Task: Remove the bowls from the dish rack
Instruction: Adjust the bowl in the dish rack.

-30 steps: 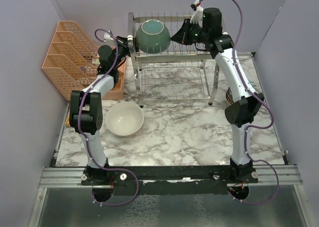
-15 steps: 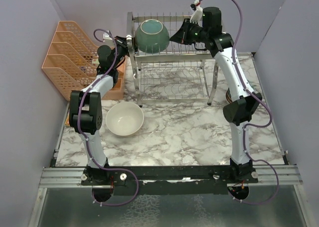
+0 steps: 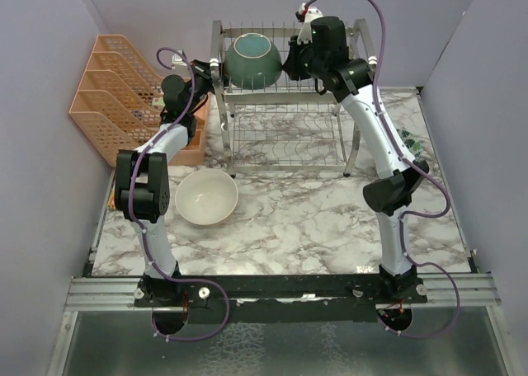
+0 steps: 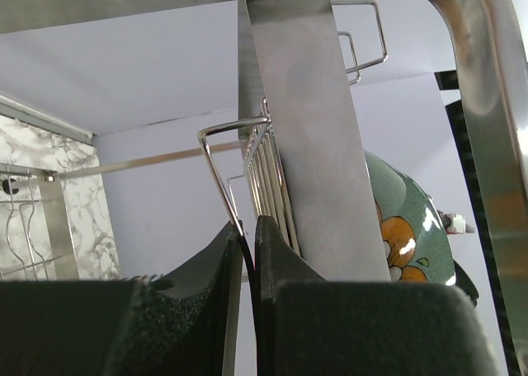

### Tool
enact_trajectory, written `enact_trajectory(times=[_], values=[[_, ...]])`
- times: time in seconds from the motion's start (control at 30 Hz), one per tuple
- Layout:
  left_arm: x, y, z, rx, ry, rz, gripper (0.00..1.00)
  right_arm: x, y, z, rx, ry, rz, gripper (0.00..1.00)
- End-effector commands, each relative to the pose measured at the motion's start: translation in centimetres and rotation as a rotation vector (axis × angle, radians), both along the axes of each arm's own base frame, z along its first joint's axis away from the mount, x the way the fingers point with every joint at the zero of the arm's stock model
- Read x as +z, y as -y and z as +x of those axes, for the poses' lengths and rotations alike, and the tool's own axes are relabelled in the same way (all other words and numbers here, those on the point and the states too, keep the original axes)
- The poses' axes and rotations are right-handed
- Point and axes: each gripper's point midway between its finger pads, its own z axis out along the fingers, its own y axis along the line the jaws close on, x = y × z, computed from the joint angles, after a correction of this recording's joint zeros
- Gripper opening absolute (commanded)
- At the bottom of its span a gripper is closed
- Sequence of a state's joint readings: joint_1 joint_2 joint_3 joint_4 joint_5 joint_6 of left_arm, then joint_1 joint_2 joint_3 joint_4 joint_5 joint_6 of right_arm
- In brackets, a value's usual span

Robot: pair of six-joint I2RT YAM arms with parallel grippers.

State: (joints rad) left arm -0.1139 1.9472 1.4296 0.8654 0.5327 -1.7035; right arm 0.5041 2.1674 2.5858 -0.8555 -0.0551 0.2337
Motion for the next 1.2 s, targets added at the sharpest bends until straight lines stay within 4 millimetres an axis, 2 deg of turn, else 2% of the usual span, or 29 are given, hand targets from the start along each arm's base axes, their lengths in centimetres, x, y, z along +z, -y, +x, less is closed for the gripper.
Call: enact_trajectory(times=[0.0,0.2,0.27,0.4,0.53,0.73,1.17], values=[[15.8,2.1,-10.8,-0.077,0.571,-0.076,0.06,-10.0,-5.6,-8.7,0.249,-0.338,-0.154,0.01],[15.5,2.0,-11.0,-0.079,0.567,-0.082,0.07,-7.1,-9.0,-10.4,0.397,-0.337,0.041,0.01],[15.5,2.1,-11.0,-0.079,0.569,-0.076,0.06,-5.8,-9.7,-10.5,0.429,-0.325,0.075,0.01],[15.3,2.5,-11.0,-0.084,0.559,-0.035,0.06,-4.8,-10.9,-11.2,0.488,-0.334,0.149,0.01],[14.8,2.7,-10.7,-0.084,0.538,-0.019,0.06,-4.6,-11.8,-12.0,0.542,-0.362,0.207,0.01],[14.0,3.1,-10.4,-0.090,0.508,-0.003,0.06,-1.4,-12.8,-12.7,0.622,-0.335,0.322,0.01],[13.6,4.1,-10.1,-0.107,0.492,0.004,0.06,1.2,-14.1,-14.5,0.763,-0.363,0.447,0.01]])
